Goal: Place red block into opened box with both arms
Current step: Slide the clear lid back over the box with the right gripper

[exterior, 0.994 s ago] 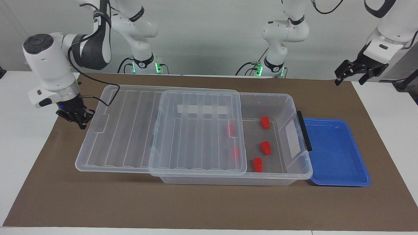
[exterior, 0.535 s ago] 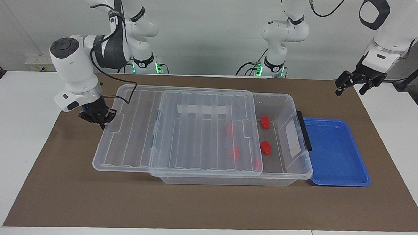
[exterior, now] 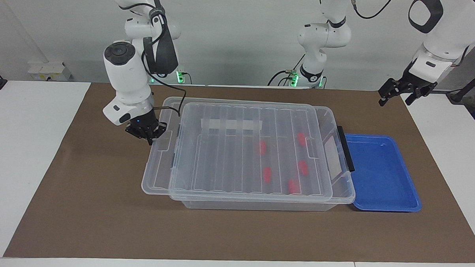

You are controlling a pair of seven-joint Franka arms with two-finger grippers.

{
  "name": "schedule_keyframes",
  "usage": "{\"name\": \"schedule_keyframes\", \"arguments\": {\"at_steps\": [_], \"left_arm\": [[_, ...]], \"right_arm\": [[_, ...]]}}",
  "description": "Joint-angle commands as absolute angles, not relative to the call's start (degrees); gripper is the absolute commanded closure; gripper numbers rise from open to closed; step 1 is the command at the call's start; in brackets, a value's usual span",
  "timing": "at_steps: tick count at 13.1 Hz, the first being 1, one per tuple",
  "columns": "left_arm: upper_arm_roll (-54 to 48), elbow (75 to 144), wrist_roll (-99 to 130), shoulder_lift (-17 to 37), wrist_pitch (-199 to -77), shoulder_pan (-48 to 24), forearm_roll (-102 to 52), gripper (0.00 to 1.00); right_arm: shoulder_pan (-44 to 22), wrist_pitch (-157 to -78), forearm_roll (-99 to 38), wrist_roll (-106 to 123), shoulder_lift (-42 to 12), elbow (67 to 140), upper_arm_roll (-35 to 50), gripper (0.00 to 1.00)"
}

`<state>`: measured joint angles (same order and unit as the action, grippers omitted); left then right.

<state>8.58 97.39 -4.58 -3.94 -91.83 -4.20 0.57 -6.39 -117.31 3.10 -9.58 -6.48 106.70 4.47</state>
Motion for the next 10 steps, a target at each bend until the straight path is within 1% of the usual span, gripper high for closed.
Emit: {"name": "schedule_keyframes", "arguments": {"at_steps": [1, 2, 3, 4, 5, 7, 10], "left_arm": [[8.17, 94.65, -5.62, -1.32, -88.77, -3.87, 0.26, 0.0], [8.09, 95.62, -5.62, -1.93, -89.2, -3.95, 0.26, 0.0], [8.17, 99.37, -5.8, -3.5, -91.12, -3.87, 0.26, 0.0], [8.17, 104.62, -5.63, -5.78, -95.32, -3.95, 0.26, 0.0], [8.17, 106.77, -5.63, -6.67, -97.1, -3.96, 0.26, 0.0], [8.17, 105.74, -5.63, -6.59, -95.9, -3.96, 0.26, 0.0], [8.17, 106.0, -5.62, -6.68, -96.33, -3.25, 0.26, 0.0]], "right_arm": [[-7.73, -118.04, 1.93, -11.16, -5.1, 108.46, 4.75, 1.0], [-8.6, -118.21, 1.93, -11.6, -5.1, 108.46, 4.75, 1.0], [-9.22, -118.3, 1.93, -11.6, -5.1, 108.54, 4.75, 1.0], [-10.01, -118.39, 1.93, -11.78, -5.1, 108.46, 4.75, 1.0], [-10.37, -118.39, 1.93, -12.13, -5.1, 108.46, 4.75, 1.0], [-10.37, -118.3, 2.02, -12.39, -5.1, 108.28, 4.75, 1.0], [-10.28, -117.6, 2.02, -12.13, -5.01, 107.58, 4.75, 1.0]]}}
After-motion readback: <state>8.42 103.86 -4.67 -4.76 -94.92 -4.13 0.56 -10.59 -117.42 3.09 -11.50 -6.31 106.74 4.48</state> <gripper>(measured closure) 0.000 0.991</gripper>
